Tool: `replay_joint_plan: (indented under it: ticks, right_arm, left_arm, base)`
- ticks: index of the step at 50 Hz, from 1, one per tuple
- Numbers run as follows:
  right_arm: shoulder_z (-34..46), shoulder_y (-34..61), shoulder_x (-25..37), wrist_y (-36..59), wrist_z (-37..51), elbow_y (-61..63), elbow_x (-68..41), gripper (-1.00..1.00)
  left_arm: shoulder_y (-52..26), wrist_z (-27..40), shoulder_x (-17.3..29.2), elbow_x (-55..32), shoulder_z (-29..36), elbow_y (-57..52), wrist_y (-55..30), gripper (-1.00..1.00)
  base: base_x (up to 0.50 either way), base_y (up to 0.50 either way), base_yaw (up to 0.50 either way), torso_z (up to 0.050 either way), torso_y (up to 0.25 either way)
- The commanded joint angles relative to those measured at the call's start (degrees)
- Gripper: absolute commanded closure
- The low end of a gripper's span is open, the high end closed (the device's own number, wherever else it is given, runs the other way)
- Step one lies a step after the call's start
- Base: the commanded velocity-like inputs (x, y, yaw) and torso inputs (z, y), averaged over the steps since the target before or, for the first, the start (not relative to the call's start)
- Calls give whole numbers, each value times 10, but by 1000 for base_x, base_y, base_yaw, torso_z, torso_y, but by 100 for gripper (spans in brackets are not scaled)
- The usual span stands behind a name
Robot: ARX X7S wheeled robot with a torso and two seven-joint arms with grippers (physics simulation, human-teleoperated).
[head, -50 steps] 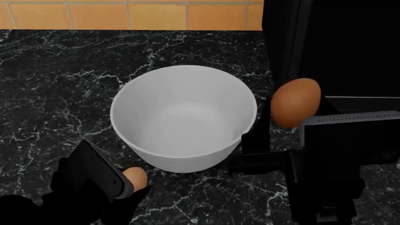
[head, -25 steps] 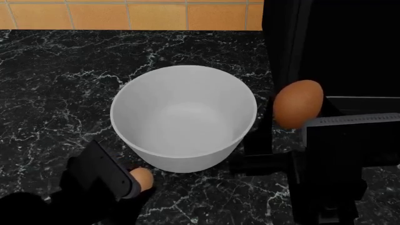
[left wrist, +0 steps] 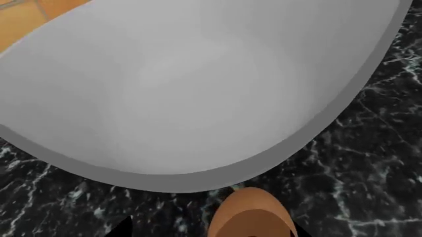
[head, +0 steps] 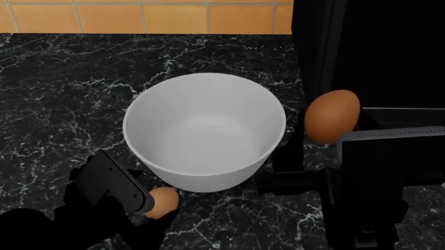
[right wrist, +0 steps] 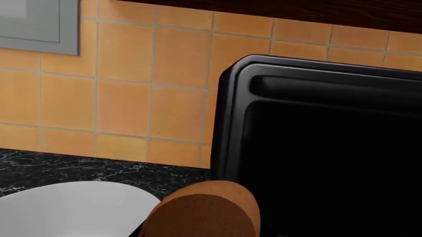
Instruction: Place the eggs and milk next to the bowl.
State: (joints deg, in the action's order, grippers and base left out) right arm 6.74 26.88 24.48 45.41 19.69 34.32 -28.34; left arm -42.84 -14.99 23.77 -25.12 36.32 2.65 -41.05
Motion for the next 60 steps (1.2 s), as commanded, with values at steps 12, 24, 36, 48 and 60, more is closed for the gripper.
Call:
replay_joint_plan:
  ticks: [12, 24, 36, 48, 60]
  right_arm:
    - [-2, 0, 3, 4, -5, 8, 7, 100]
    - [0, -1, 3, 1, -4, 7, 6, 100]
    - [2, -8, 9, 23, -7, 19, -12, 100]
    - [-2, -58, 18, 35, -21, 38, -43, 100]
    - [16, -70, 28, 62, -32, 42, -62, 100]
  left_arm:
    - [22, 2, 18, -20, 4, -47, -33, -100]
    - [49, 34, 58, -63, -38, -157, -78, -100]
    - [75, 82, 79, -131, -135, -248, -98, -100]
    - [95, 125, 87, -184, -214, -317, -104, -100]
    - [101, 135, 91, -187, -244, -321, -83, -100]
  base:
    - [-1, 0, 0, 0, 0]
    - [0, 0, 0, 0, 0]
    - [0, 0, 0, 0, 0]
    - [0, 0, 0, 0, 0]
    - [0, 0, 0, 0, 0]
